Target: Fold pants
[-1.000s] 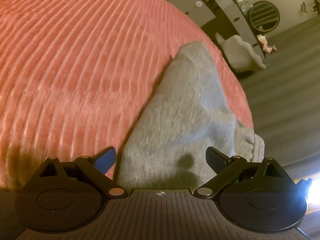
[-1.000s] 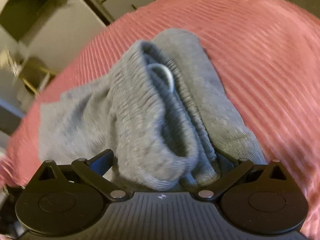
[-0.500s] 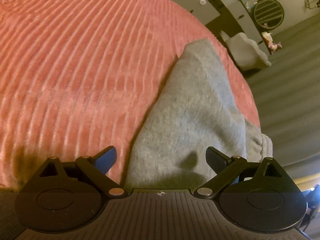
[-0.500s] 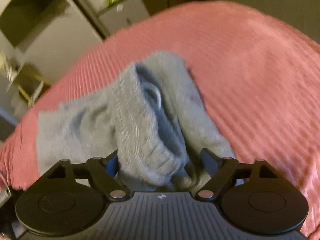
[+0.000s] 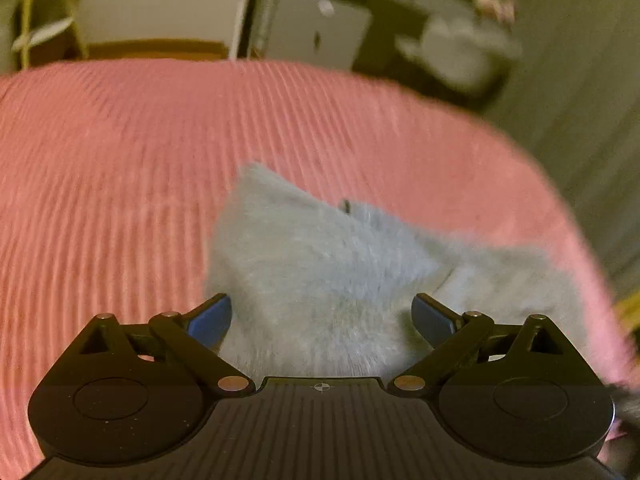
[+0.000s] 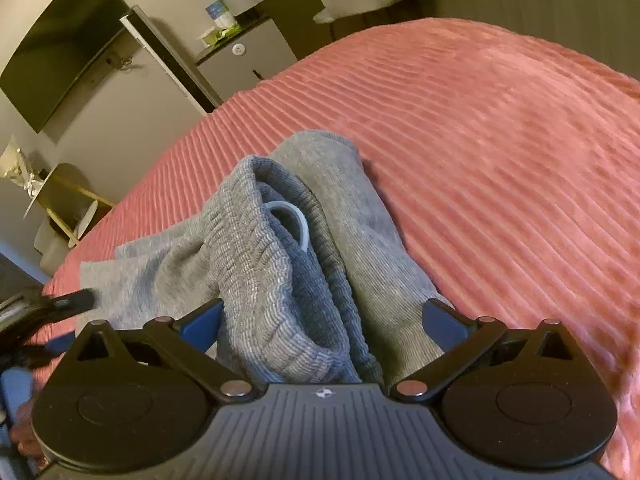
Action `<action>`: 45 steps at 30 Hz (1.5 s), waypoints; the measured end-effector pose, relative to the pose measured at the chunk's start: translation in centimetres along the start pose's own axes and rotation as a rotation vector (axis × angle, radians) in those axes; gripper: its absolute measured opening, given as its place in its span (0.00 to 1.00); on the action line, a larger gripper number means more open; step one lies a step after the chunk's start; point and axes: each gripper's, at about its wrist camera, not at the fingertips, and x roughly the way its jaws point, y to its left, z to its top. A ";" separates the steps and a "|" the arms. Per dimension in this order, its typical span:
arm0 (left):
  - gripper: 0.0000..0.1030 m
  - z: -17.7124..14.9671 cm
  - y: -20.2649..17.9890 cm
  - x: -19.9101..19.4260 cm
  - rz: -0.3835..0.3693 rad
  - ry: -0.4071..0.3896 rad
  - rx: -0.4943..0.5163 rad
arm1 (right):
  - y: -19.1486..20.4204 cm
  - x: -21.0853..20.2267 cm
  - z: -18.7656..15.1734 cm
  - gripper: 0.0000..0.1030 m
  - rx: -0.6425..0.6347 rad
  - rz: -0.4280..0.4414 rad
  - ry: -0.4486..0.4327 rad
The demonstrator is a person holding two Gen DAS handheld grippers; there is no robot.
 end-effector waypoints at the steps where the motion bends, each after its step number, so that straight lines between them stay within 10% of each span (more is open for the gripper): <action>1: 0.97 0.1 -0.8 1.2 0.045 0.027 0.047 | -0.1 0.2 -0.1 1.00 0.000 0.000 0.003; 23: 1.00 -2.8 4.9 -3.7 0.321 -0.161 -0.091 | -0.2 1.5 0.6 1.00 0.018 0.002 0.004; 32: 1.00 -7.1 5.5 -6.4 0.160 -0.070 -0.143 | 0.4 1.8 0.7 1.00 0.024 -0.036 0.011; 45: 1.00 -7.7 4.9 -3.8 0.146 0.016 -0.109 | 1.0 2.1 1.4 1.00 0.023 -0.064 0.044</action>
